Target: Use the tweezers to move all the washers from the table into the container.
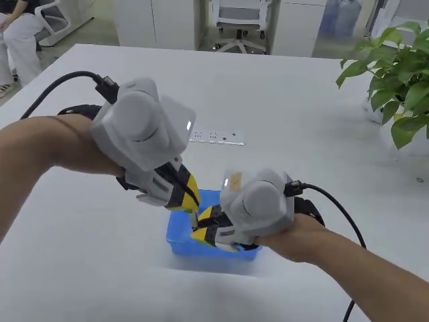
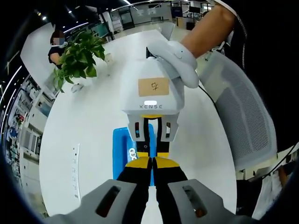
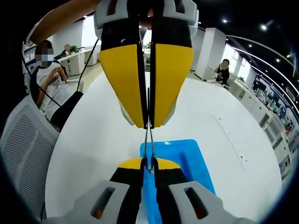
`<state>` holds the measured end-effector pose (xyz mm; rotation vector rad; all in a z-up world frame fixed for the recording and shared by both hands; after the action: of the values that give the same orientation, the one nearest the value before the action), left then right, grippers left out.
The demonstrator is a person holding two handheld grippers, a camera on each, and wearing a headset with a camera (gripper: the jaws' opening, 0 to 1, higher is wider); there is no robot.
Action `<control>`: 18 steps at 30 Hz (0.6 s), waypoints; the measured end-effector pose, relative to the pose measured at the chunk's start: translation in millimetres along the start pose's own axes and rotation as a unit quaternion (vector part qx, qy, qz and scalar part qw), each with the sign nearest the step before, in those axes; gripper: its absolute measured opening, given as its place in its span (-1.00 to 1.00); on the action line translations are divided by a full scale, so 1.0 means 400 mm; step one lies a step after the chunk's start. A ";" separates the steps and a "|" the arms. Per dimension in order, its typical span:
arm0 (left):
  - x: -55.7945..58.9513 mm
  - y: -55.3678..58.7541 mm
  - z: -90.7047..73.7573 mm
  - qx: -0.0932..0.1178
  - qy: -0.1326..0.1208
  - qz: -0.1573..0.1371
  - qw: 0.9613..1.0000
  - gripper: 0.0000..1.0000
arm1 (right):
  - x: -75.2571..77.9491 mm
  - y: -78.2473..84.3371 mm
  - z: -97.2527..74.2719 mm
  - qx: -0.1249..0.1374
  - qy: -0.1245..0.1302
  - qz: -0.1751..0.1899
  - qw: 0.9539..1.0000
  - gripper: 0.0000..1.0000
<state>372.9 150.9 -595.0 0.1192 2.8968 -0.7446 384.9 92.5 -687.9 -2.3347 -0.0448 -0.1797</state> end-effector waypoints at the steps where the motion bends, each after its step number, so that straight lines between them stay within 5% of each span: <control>1: -0.004 0.002 0.003 0.000 -0.001 0.001 1.000 -0.90 | 0.004 0.002 0.001 0.000 0.001 0.001 1.000 -0.80; 18: -0.057 0.040 0.061 -0.002 -0.003 -0.004 1.000 -0.89 | 0.058 0.049 0.051 -0.010 0.000 0.017 1.000 -0.80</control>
<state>400.2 152.3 -620.0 0.1032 2.8941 -0.7402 412.0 92.8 -712.4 -2.3535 -0.0035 -0.1646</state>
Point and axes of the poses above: the centre of the closed fingertips' face, and the gripper's own axes: z roughly forward along the fingers, x roughly to its right, y roughly out of its underside, the point moved 7 cm from there along -z, roughly backward along the fingers, and after that the axes turned 4 degrees about -x, right-handed, at the moved point
